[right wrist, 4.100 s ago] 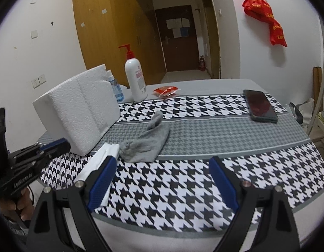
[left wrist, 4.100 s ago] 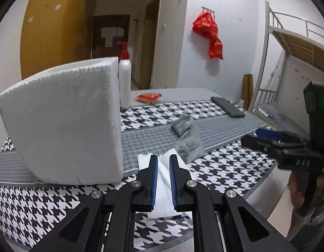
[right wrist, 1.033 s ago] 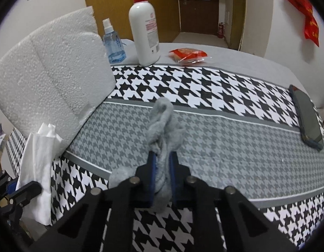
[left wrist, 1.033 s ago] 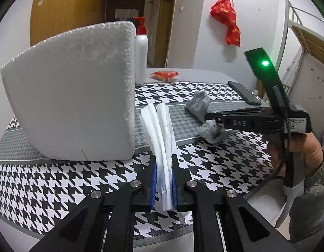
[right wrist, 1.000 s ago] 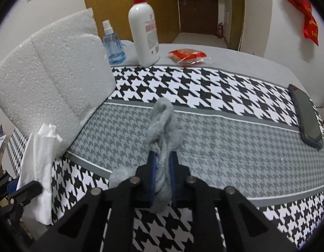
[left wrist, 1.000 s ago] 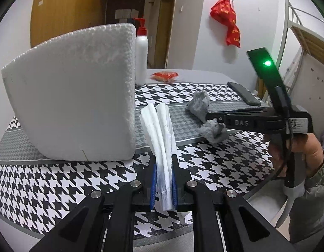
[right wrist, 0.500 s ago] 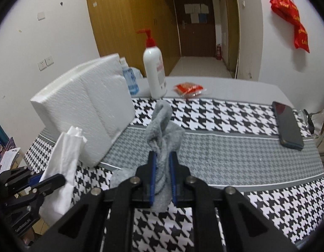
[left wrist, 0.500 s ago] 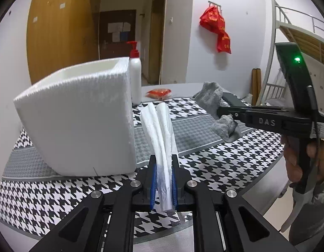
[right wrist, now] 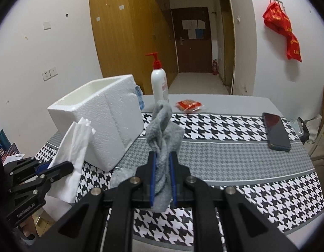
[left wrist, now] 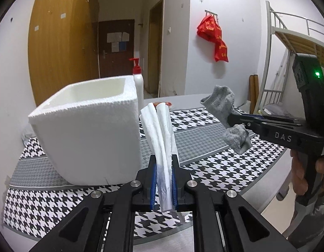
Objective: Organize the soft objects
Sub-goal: 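Carry the grey sock with the right gripper over the foam box while the left gripper carries the tissues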
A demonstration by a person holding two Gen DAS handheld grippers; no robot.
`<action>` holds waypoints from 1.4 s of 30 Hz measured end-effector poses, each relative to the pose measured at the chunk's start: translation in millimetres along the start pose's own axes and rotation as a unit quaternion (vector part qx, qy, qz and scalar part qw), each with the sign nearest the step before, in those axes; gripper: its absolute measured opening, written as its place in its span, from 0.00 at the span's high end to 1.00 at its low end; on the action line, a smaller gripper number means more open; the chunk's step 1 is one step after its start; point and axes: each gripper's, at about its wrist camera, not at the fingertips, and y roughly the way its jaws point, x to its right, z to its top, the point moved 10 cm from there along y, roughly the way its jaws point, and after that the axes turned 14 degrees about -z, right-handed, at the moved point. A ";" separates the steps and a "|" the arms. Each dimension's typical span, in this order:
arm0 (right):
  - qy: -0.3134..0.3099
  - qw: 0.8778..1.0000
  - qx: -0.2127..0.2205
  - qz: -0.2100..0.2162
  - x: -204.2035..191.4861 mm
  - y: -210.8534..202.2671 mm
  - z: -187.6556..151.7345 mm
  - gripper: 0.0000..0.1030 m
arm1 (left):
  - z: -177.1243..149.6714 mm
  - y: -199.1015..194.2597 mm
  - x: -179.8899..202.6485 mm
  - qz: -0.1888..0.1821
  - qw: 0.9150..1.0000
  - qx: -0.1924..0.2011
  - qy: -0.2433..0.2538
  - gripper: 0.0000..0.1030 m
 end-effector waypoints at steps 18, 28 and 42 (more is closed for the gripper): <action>-0.023 0.998 0.049 0.022 -34.7 -35.1 23.2 0.85 | 31.4 -43.3 -11.8 0.018 0.998 0.056 0.014 0.88; -0.042 0.996 0.064 0.039 -56.9 -38.3 35.6 0.85 | 37.3 -60.3 -31.1 0.044 0.996 0.074 0.004 0.88; -0.065 0.993 0.074 0.071 -96.0 -29.6 54.2 0.85 | 34.6 -85.7 -68.4 0.086 0.992 0.092 -0.011 0.88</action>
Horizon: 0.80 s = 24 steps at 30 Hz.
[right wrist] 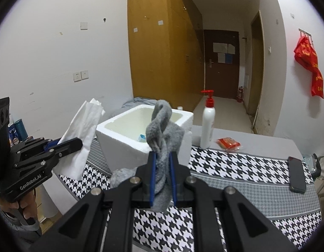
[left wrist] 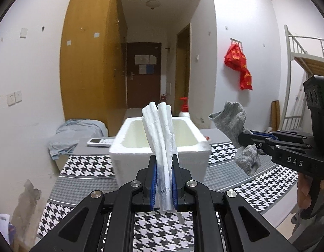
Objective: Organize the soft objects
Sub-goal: 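Carry the grey sock with the right gripper over the foam box while the left gripper carries the tissues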
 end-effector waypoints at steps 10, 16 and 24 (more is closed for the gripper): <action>-0.007 1.000 0.002 0.022 -21.8 18.5 18.8 0.85 | -0.8 -13.4 -33.1 0.034 0.999 0.006 -0.015 0.88; -0.015 0.999 0.001 0.028 -33.2 29.2 27.5 0.85 | -3.2 -17.8 -44.2 0.042 0.999 0.006 -0.023 0.88; -0.016 0.999 -0.001 0.033 -42.7 41.5 37.6 0.85 | -6.7 -26.1 -57.1 0.061 0.998 0.009 -0.031 0.88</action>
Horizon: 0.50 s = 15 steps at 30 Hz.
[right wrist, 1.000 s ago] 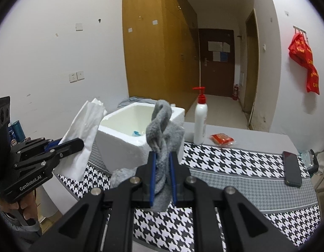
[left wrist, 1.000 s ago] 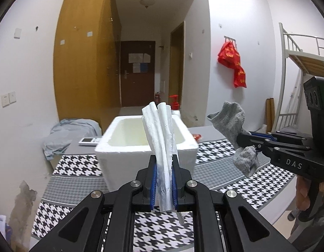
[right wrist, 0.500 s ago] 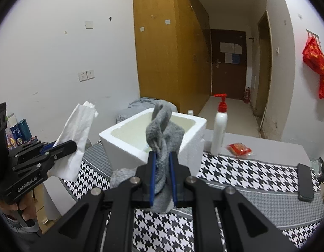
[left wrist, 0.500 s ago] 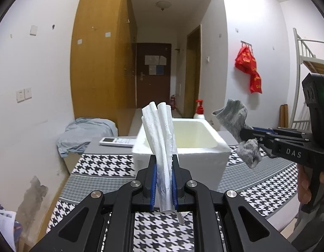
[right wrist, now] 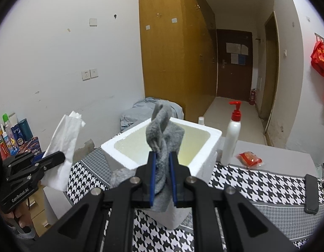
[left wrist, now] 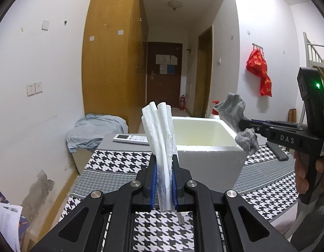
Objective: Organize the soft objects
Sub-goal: 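Carry the grey sock with the right gripper over the foam box while the left gripper carries the tissues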
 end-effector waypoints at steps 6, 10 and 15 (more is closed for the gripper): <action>-0.003 1.000 -0.002 0.002 -7.5 8.6 6.1 0.85 | -5.7 -3.5 -8.6 0.010 1.000 -0.002 -0.006 0.88; -0.010 1.000 -0.005 0.000 -13.4 16.3 9.3 0.85 | -8.3 -3.7 -12.2 0.016 1.000 -0.004 -0.010 0.88; -0.010 1.000 -0.007 -0.002 -15.5 23.3 14.9 0.85 | -10.9 -3.6 -14.0 0.015 1.000 -0.005 -0.014 0.88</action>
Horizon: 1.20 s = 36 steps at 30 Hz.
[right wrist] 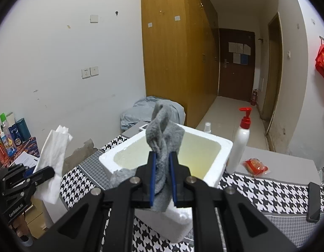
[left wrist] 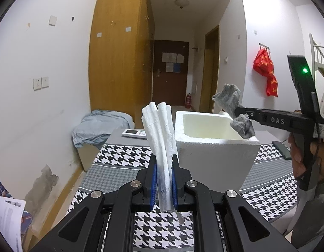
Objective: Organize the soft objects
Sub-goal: 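Carry the grey sock with the right gripper over the foam box while the left gripper carries the tissues, then lower the grey sock into the foam box and open the right gripper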
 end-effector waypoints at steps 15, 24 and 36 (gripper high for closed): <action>0.004 1.000 -0.028 -0.014 -3.4 38.7 5.4 0.85 | 0.2 3.2 -10.9 0.003 1.000 -0.003 -0.007 0.88; 0.008 0.999 -0.042 -0.023 -0.8 53.4 3.5 0.85 | -0.9 4.3 -8.9 0.004 1.000 -0.004 -0.009 0.88; 0.025 0.999 -0.040 -0.026 6.4 50.1 5.2 0.20 | 8.0 4.1 -8.3 0.009 1.000 0.003 -0.013 0.88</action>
